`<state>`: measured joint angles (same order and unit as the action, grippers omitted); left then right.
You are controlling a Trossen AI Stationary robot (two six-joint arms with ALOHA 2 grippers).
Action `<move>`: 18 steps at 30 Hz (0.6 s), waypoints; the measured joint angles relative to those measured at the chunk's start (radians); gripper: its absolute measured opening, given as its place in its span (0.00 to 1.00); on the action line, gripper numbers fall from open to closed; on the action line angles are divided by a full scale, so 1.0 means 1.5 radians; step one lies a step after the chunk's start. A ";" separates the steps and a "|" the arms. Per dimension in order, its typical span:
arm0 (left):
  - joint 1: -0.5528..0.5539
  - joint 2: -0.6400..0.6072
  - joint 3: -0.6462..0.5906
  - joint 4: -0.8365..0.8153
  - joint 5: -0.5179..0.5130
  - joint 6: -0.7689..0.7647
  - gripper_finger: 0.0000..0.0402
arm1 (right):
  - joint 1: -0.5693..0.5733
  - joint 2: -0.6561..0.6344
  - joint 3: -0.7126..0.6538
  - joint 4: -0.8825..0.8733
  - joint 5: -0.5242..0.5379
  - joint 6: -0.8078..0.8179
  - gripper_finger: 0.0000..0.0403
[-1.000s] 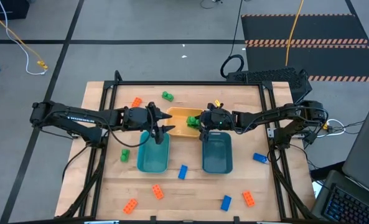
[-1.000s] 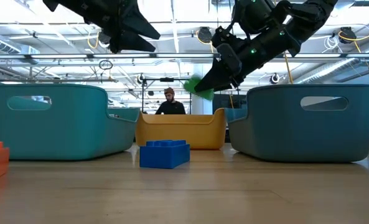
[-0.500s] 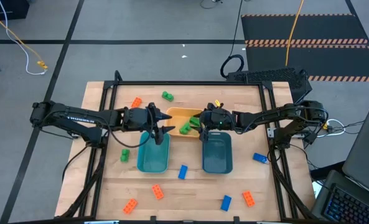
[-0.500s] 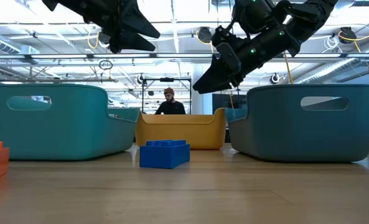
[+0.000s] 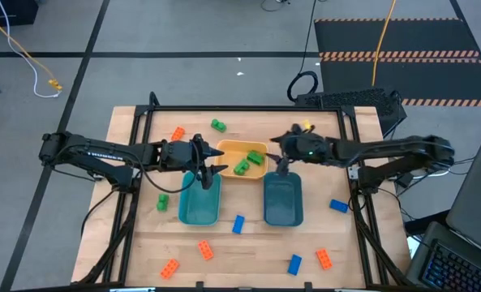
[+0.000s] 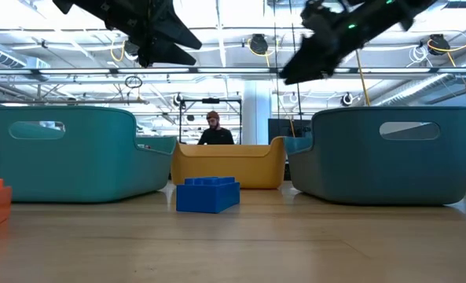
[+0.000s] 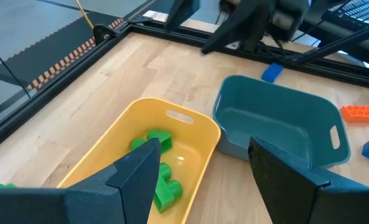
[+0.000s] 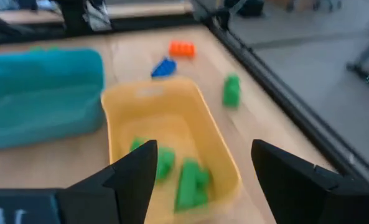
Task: Sort & place blocks by color
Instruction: Put the blue game piece into the blue bin
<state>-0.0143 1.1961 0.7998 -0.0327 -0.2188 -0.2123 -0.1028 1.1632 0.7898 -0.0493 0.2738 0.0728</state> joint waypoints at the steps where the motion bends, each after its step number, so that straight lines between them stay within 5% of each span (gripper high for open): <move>1: 0.000 0.000 0.000 0.000 0.000 0.000 0.61 | 0.000 -0.020 0.000 -0.041 0.008 0.017 0.62; 6: 0.000 0.000 0.000 0.000 0.000 0.001 0.61 | 0.011 -0.083 0.000 -0.158 0.009 0.082 0.60; 18: -0.003 0.000 0.000 0.045 0.000 0.005 0.61 | 0.041 -0.087 0.000 -0.208 0.009 0.114 0.60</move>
<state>-0.0194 1.1961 0.7998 0.0344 -0.2190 -0.2043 -0.0415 1.0328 0.7895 -0.3607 0.2871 0.2435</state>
